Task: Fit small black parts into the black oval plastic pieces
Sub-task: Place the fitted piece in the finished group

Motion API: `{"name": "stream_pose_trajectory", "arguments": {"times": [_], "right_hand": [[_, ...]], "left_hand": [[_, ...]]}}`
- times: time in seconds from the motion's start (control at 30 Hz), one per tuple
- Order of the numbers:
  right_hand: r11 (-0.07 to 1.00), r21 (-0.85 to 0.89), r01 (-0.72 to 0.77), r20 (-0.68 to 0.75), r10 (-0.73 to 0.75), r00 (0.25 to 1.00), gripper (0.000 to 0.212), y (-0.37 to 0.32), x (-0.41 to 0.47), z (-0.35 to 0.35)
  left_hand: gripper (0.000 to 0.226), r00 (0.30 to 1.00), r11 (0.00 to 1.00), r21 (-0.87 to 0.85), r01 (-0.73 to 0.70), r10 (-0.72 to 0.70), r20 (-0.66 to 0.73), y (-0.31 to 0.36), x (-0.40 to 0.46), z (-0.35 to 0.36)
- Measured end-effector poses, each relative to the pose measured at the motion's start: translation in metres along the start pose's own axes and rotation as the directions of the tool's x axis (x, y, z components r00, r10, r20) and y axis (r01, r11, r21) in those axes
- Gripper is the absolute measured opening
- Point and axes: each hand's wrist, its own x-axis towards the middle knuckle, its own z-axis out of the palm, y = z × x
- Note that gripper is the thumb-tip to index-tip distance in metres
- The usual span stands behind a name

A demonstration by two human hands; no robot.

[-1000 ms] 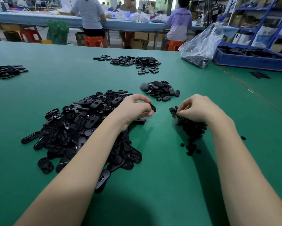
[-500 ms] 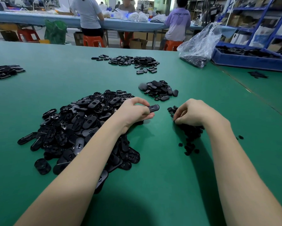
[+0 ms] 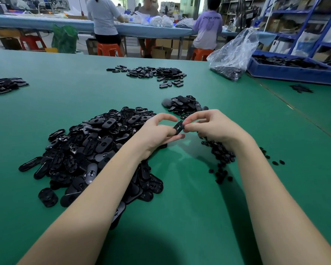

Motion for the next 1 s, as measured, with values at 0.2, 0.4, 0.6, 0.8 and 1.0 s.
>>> {"name": "stream_pose_trajectory", "arguments": {"times": [0.2, 0.4, 0.6, 0.8, 1.0], "right_hand": [[1.0, 0.013, -0.024, -0.06, 0.024, 0.998, 0.008, 0.0005, 0.0029, 0.0054], [0.999, 0.037, -0.018, -0.073, 0.021, 0.997, 0.009, 0.0005, 0.005, 0.0076], [0.998, 0.019, -0.055, -0.053, 0.056, 0.997, 0.009, 0.0006, 0.0055, 0.0067], [0.995, 0.059, -0.083, -0.106, 0.089, 0.99, 0.013, 0.0021, 0.0079, 0.0038], [0.998, 0.025, -0.064, -0.141, 0.066, 0.988, 0.007, 0.002, 0.0097, 0.0034]], "left_hand": [[0.03, 0.997, 0.998, 0.061, 0.031, -0.036, 0.07, 0.0019, -0.0011, -0.0014], [0.006, 0.999, 0.997, 0.083, -0.009, 0.006, 0.033, 0.0018, 0.0015, -0.0025], [0.008, 1.0, 1.0, -0.019, 0.001, -0.001, 0.008, 0.0005, 0.0023, -0.0008], [0.009, 0.999, 0.992, -0.119, -0.035, 0.035, -0.002, 0.0047, 0.0022, -0.004], [0.011, 0.999, 0.994, -0.106, -0.034, 0.036, 0.014, 0.0041, 0.0026, -0.0051]]}}
